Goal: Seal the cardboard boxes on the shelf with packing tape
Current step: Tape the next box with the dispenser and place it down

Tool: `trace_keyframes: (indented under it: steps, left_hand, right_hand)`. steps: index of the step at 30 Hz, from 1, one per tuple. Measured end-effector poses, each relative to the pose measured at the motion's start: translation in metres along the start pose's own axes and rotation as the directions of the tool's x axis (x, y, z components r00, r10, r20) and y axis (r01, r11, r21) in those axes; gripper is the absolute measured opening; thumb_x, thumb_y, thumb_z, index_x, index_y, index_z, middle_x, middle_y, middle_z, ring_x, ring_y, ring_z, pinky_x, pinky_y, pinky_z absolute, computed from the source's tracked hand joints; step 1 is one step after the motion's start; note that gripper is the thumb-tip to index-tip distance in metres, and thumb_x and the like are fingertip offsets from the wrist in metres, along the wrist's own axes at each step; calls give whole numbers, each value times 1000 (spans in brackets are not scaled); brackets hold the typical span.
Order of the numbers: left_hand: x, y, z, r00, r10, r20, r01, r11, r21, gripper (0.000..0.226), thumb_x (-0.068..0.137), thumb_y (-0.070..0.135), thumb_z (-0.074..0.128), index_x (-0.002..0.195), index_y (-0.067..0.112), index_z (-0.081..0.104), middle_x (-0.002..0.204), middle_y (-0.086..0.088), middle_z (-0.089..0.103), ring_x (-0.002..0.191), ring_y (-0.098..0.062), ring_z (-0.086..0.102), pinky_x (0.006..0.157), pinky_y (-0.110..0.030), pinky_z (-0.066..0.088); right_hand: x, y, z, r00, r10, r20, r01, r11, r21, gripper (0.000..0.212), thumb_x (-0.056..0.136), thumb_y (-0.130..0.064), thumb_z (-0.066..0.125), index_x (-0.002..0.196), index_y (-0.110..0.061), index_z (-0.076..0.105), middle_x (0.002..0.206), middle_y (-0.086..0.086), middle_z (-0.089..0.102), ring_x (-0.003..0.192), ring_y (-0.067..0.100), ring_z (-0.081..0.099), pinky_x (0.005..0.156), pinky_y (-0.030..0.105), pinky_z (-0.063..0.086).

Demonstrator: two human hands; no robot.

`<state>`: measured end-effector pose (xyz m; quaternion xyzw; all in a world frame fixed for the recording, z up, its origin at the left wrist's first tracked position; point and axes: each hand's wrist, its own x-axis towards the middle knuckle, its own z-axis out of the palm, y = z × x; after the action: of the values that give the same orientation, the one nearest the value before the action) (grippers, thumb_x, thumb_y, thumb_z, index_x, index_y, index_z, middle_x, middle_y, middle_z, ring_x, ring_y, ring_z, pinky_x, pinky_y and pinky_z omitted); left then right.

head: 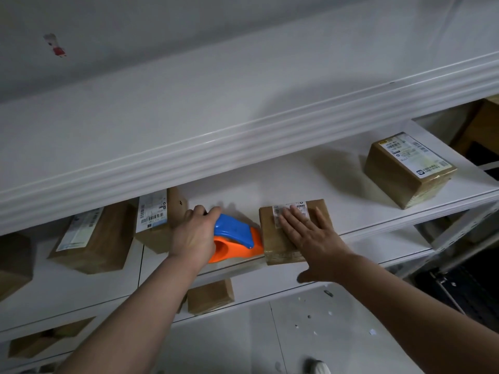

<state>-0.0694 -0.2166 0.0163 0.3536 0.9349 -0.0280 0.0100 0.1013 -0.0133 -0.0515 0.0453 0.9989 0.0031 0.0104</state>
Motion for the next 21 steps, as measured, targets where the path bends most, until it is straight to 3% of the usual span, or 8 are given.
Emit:
trace_keyframes:
  steps: [3, 8, 10, 13, 15, 17, 19, 21]
  left_hand:
    - [1, 1, -2, 1000, -8, 3, 8, 1000, -11, 66, 81, 2, 56, 139, 29, 39, 120, -5, 48, 114, -26, 47, 67, -35, 48]
    - [-2, 1, 1, 1000, -20, 4, 20, 999, -35, 65, 81, 4, 57, 138, 29, 37, 120, -5, 47, 113, -26, 47, 68, -35, 49]
    - [-3, -1, 5, 1000, -19, 2, 19, 998, -66, 65, 81, 4, 58, 139, 28, 38, 120, -5, 47, 113, -26, 47, 70, -35, 49]
    - [-8, -6, 10, 999, -42, -2, 41, 994, -99, 68, 81, 2, 56, 140, 29, 38, 119, -5, 47, 110, -27, 50, 72, -37, 51]
    - [-13, -10, 13, 998, -61, -3, 60, 989, -136, 73, 79, -1, 54, 141, 32, 35, 120, -4, 46, 107, -27, 52, 70, -37, 53]
    - [-20, -13, 13, 997, -75, 6, 75, 980, -185, 75, 78, 0, 56, 141, 34, 34, 121, -2, 46, 106, -27, 54, 70, -38, 54]
    - [-26, -18, 11, 996, -88, 7, 88, 970, -226, 75, 78, 3, 60, 141, 35, 35, 122, -2, 47, 106, -27, 56, 71, -38, 53]
    - [-32, -23, 5, 994, -103, -32, 88, 946, -313, 74, 76, 3, 63, 139, 35, 40, 122, -3, 50, 106, -27, 57, 71, -36, 51]
  right_hand:
    - [5, -16, -1, 999, 31, -5, -31, 999, 16, 125, 73, -67, 64, 148, -10, -17, 156, 5, -24, 141, 24, -26, 111, 48, -17]
    - [10, -47, 0, 997, -12, -72, 12, 1000, -10, 114, 75, -59, 67, 148, -9, -6, 156, 9, -13, 145, 25, -12, 114, 56, -5]
    - [8, -56, 6, 997, -71, -21, 69, 995, -77, 110, 80, -56, 62, 148, -7, -9, 157, 12, -16, 145, 28, -18, 113, 61, -8]
    - [15, -55, 0, 999, -6, -42, 5, 1000, -28, 124, 71, -56, 71, 149, -8, -13, 157, 13, -20, 144, 28, -25, 114, 60, -8]
    - [35, -42, -15, 996, 89, 28, -90, 996, 21, 133, 67, -58, 73, 147, -13, -24, 155, 14, -28, 142, 30, -28, 114, 60, -9]
    - [56, -25, -31, 976, 122, 178, -129, 991, 31, 140, 61, -62, 76, 148, -17, -24, 158, 14, -19, 146, 34, -17, 113, 64, -4]
    - [66, -11, -42, 955, 80, 284, -101, 993, 60, 140, 57, -64, 79, 151, -19, -15, 159, 11, 4, 146, 33, 6, 113, 65, 7]
    - [60, 5, -48, 974, 49, 223, -94, 977, 194, 138, 56, -63, 79, 152, -22, -10, 155, 5, 15, 140, 30, 21, 114, 59, 16]
